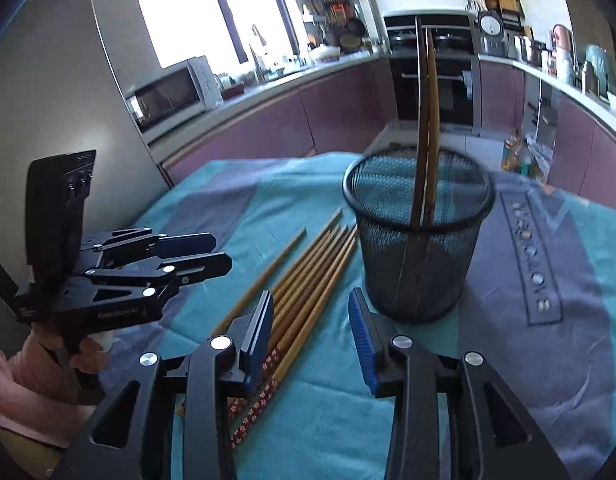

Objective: Organize utensils
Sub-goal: 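Move both tools back down to the chopstick pile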

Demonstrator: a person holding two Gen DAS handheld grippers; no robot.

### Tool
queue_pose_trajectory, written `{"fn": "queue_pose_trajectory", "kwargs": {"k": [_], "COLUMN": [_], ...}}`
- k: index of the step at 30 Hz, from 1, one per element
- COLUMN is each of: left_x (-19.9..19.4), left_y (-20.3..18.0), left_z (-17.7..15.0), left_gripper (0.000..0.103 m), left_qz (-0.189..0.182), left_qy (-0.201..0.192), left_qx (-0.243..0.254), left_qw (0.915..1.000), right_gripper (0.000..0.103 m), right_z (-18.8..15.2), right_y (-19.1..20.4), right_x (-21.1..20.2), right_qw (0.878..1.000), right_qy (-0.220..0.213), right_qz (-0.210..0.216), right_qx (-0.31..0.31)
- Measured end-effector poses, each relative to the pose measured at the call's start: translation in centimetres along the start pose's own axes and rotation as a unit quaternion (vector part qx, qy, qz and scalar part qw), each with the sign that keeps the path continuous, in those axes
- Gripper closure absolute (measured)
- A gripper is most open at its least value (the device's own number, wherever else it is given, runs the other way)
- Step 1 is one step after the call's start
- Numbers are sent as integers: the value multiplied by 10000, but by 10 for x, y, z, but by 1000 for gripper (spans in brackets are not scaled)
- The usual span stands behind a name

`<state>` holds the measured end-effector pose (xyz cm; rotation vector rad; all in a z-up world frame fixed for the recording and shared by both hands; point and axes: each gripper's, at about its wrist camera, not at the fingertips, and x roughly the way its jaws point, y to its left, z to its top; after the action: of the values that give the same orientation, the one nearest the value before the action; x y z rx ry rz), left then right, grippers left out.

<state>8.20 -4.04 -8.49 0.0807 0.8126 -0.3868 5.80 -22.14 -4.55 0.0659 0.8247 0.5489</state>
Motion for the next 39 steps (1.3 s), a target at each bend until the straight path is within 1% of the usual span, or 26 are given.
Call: {"fn": "queue_pose_trajectory", "kwargs": {"k": [3,6,14,20,25,28,32,39], "left_x": [11,19,27,30,35,37,39,42], "left_y": [-4,-11,-14,-16,-17,-19,-21,-21], "left_z": [-9,-10,-12,-13,-12,-11,-10,-6], "left_gripper": [63,63,64,65,66,69,73,74], "left_qz": [-15,18,22,56,71,144,149,120], "left_qy": [149,247,351,449,476,516,557,599], "left_qx": [-9,-10,-21,10,49,88,123,100], "left_qw": [9999,9997,9994,9990,9988,9985,9983,9981], "right_gripper": [66,66,66,66,66,66,67,68], "right_z": [-7,-11,-16,-18,-17,-17,-17,-16], "right_y": [3,7,14,22,20,19,18,20], "right_x": [11,17,29,40,41,41,38,43], "right_qw": [9998,9995,9990,9979,9974,9968,9956,9930], "right_qy": [183,294,391,487,518,555,596,669], "right_qz": [-38,-81,-224,-413,-491,-547,-672,-859], "right_qx": [43,54,10,-93,-129,-177,-277,-460]}}
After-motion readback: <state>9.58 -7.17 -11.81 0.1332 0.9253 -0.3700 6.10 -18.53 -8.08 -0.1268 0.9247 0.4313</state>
